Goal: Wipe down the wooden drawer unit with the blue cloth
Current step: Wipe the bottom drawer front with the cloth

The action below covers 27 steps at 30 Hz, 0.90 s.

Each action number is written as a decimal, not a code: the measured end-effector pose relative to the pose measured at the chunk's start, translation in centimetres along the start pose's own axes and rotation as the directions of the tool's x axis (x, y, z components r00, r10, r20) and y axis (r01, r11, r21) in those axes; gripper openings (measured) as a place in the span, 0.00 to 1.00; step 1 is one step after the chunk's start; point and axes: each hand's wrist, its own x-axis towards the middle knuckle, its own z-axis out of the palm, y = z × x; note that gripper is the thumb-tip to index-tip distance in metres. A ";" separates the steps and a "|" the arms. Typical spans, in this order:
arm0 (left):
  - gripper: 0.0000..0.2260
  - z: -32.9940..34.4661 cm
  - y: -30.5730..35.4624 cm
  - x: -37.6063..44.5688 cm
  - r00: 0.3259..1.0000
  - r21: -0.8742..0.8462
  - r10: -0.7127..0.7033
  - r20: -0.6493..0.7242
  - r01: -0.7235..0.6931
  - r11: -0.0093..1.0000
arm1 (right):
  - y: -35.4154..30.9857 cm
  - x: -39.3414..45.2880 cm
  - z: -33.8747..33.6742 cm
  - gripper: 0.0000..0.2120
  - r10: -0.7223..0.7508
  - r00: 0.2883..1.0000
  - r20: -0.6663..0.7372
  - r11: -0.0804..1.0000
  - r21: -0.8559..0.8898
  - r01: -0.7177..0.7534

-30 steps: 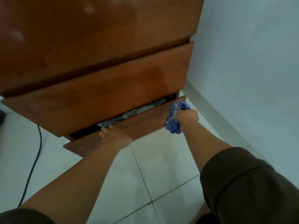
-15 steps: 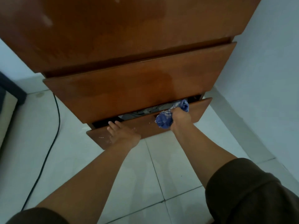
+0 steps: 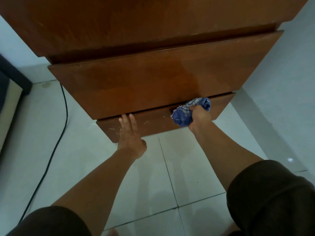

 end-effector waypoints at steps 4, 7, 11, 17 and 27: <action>0.41 -0.7 -0.2 -0.3 0.999 0.065 0.000 0.039 -0.002 0.998 | 0.3 0.1 -1.0 0.19 -0.066 0.997 -0.040 0.996 -0.070 0.063; 0.38 -2.1 -0.9 -0.6 0.998 0.156 0.007 0.057 -0.016 0.988 | 0.9 -0.4 -1.0 0.18 -0.153 0.983 -0.102 0.972 -0.193 0.131; 0.36 -4.1 -3.2 -1.1 0.998 0.266 -0.010 0.069 -0.008 0.964 | 2.9 -2.2 -0.7 0.09 -0.218 0.972 -0.088 0.938 -0.295 0.183; 0.36 -6.3 -7.2 -1.5 0.994 0.294 -0.068 0.090 0.039 0.955 | 6.0 -4.9 0.6 0.16 -0.469 0.878 -0.094 0.811 -0.439 0.386; 0.33 -4.8 -11.8 -1.5 0.992 -0.121 0.072 -0.106 -0.085 0.989 | 12.9 -8.0 7.7 0.09 -0.791 0.580 0.193 0.512 -0.309 0.802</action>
